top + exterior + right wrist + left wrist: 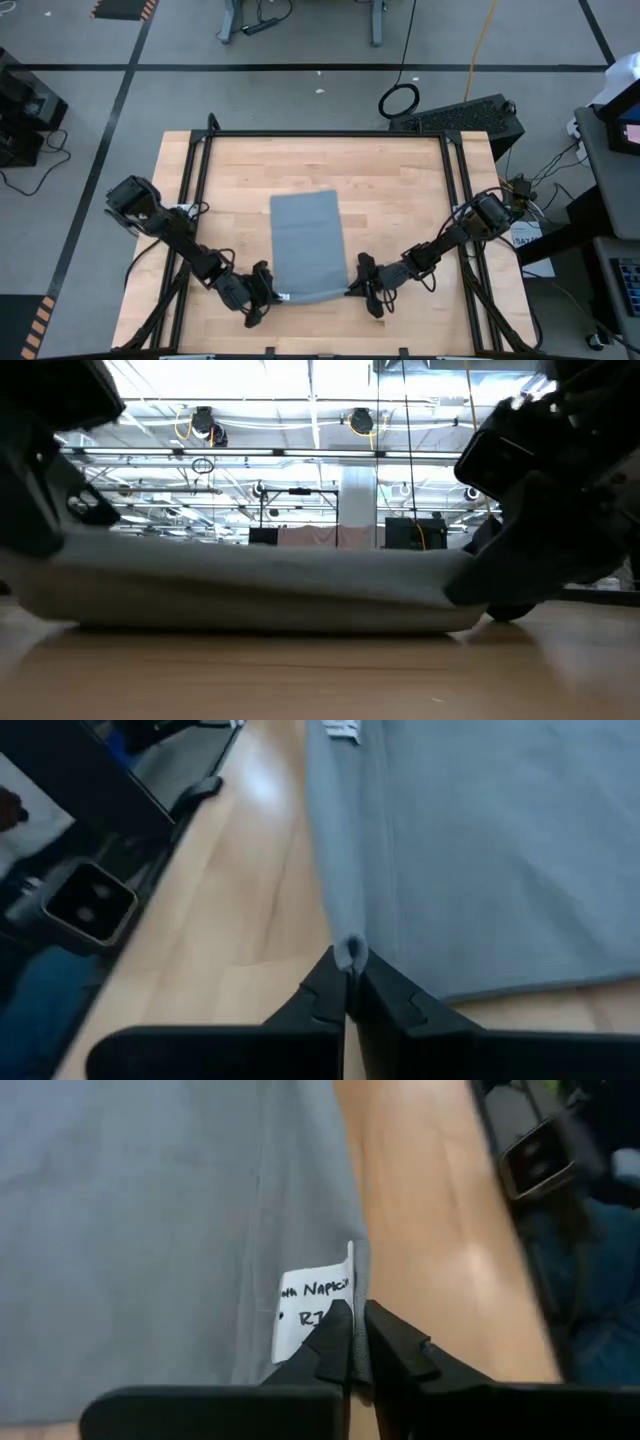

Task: Roll towel
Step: Roll the gray towel

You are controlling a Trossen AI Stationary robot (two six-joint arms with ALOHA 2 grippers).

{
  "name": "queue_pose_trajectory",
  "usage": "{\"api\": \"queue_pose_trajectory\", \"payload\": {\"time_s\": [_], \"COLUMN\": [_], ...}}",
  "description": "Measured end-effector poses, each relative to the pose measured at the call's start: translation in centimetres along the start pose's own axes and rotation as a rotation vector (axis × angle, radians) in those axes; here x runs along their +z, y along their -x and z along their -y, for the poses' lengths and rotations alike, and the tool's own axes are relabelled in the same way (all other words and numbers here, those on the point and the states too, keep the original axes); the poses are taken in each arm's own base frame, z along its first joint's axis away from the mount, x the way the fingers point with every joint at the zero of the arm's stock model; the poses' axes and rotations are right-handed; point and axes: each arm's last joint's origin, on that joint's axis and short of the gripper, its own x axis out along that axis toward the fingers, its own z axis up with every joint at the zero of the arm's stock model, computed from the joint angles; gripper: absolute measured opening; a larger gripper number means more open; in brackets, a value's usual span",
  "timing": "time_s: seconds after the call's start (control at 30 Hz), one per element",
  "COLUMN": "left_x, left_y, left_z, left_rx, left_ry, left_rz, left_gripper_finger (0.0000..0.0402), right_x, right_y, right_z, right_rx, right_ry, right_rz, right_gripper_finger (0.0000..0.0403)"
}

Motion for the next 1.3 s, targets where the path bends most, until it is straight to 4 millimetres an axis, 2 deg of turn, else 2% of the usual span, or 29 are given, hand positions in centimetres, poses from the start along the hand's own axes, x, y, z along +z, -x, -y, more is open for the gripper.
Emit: {"api": "queue_pose_trajectory", "payload": {"time_s": [0.17, 0.33, 0.53, 0.77, 0.93, 1.07, 1.3], "left_x": [0.9, -0.2, -0.4, -0.2, 0.1, 0.3, 0.3], "left_y": [1.0, 1.0, 0.9, 0.8, 0.7, 0.6, 0.6], "left_z": [-0.3, -2.8, -4.9, -5.2, -5.7, -6.0, -6.0], "left_rx": [0.010, 0.134, 0.139, 0.099, 0.113, 0.122, 0.123], "left_ry": [0.044, 0.158, 0.228, 0.262, 0.338, 0.386, 0.443], "left_rz": [-0.003, -0.077, -0.060, -0.092, -0.092, -0.085, -0.085], "left_gripper_finger": [0.0021, 0.0021, 0.0020, 0.0020, 0.0020, 0.0020, 0.0020], "right_x": [0.8, 1.4, 2.1, 2.1, 1.8, 1.0, 0.2], "right_y": [0.1, -0.1, -0.1, -0.1, -0.1, 0.1, 0.8], "right_z": [0.3, 1.3, 2.3, 2.7, 3.1, 2.9, 0.5], "right_rx": [0.024, -0.001, -0.017, -0.023, -0.116, -0.217, -0.326], "right_ry": [-0.022, -0.053, -0.126, -0.123, -0.075, 0.091, 0.448], "right_rz": [0.012, 0.008, -0.003, -0.020, -0.023, -0.006, 0.035], "right_gripper_finger": [0.0004, 0.0004, 0.0004, 0.0004, 0.0010, 0.0046, 0.0154]}}
